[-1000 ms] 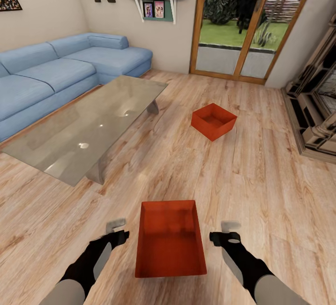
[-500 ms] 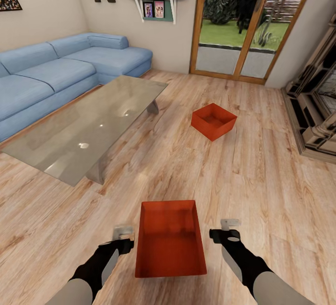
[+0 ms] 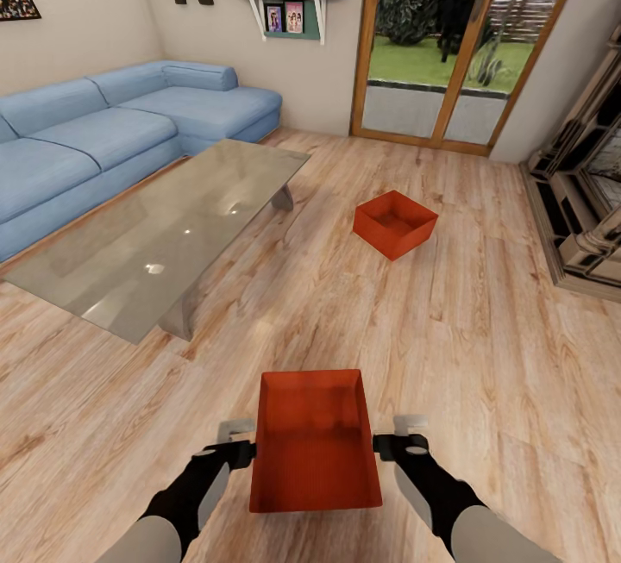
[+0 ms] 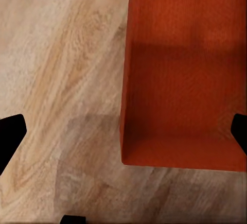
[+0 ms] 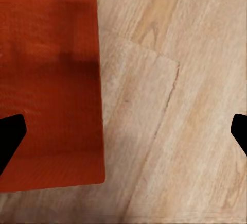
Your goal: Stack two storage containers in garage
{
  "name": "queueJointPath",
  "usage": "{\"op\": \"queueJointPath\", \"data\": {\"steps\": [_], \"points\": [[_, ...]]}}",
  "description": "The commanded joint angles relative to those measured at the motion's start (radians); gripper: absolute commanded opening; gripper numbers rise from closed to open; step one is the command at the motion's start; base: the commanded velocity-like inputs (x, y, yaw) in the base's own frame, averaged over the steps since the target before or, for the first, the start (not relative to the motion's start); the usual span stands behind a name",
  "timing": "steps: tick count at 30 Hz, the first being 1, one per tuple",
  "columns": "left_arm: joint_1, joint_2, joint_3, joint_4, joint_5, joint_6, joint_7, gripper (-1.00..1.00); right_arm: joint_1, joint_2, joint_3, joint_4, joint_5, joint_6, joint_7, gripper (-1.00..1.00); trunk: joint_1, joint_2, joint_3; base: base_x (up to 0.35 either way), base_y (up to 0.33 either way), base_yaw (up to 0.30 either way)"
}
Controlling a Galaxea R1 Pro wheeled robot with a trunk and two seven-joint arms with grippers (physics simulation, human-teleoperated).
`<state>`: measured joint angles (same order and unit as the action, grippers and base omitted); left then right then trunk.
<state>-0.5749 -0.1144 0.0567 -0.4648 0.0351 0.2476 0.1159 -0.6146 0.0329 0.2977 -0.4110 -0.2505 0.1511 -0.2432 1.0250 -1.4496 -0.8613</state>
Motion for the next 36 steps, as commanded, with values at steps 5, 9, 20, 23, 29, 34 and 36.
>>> {"op": "queueJointPath", "data": {"steps": [5, 9, 20, 23, 29, 34, 36], "points": [[0.0, -0.028, 0.0, 0.001, 0.003, 0.005, 0.002, 1.0, -0.001, 0.026, 0.008, 0.055, -0.01, -0.039, -0.006, 1.0, 0.0, 0.0, -0.001, 0.0, 0.0, 0.0], [0.0, -0.035, 0.0, 0.001, 0.003, 0.002, 0.002, 1.0, -0.001, 0.027, 0.008, 0.143, -0.008, -0.127, 0.001, 1.0, 0.0, 0.0, -0.001, 0.0, 0.0, 0.0], [0.0, -0.034, -0.002, 0.032, 0.005, -0.098, 0.002, 1.0, -0.001, 0.025, 0.013, 0.16, -0.003, -0.128, 0.052, 1.0, 0.0, 0.0, -0.001, 0.0, 0.0, 0.0], [0.0, -0.032, -0.003, 0.033, 0.005, -0.098, 0.002, 1.0, -0.001, 0.027, 0.013, 0.148, -0.002, -0.13, 0.053, 1.0, 0.0, 0.0, -0.001, 0.0, 0.0, 0.0], [0.0, -0.033, -0.003, 0.034, 0.004, -0.099, 0.002, 1.0, -0.001, 0.028, 0.014, 0.114, -0.002, -0.126, 0.041, 1.0, 0.0, 0.0, -0.001, 0.0, 0.0, 0.0], [0.0, -0.033, -0.003, 0.034, 0.003, -0.099, 0.002, 1.0, -0.001, 0.028, 0.014, 0.107, -0.003, -0.121, 0.037, 1.0, 0.0, 0.0, -0.001, 0.0, 0.0, 0.091], [0.0, -0.033, -0.003, 0.034, 0.003, -0.099, 0.002, 1.0, -0.001, 0.027, 0.013, 0.106, -0.003, -0.12, 0.038, 1.0, 0.0, 0.0, -0.001, 0.0, 0.0, 0.222]]}}
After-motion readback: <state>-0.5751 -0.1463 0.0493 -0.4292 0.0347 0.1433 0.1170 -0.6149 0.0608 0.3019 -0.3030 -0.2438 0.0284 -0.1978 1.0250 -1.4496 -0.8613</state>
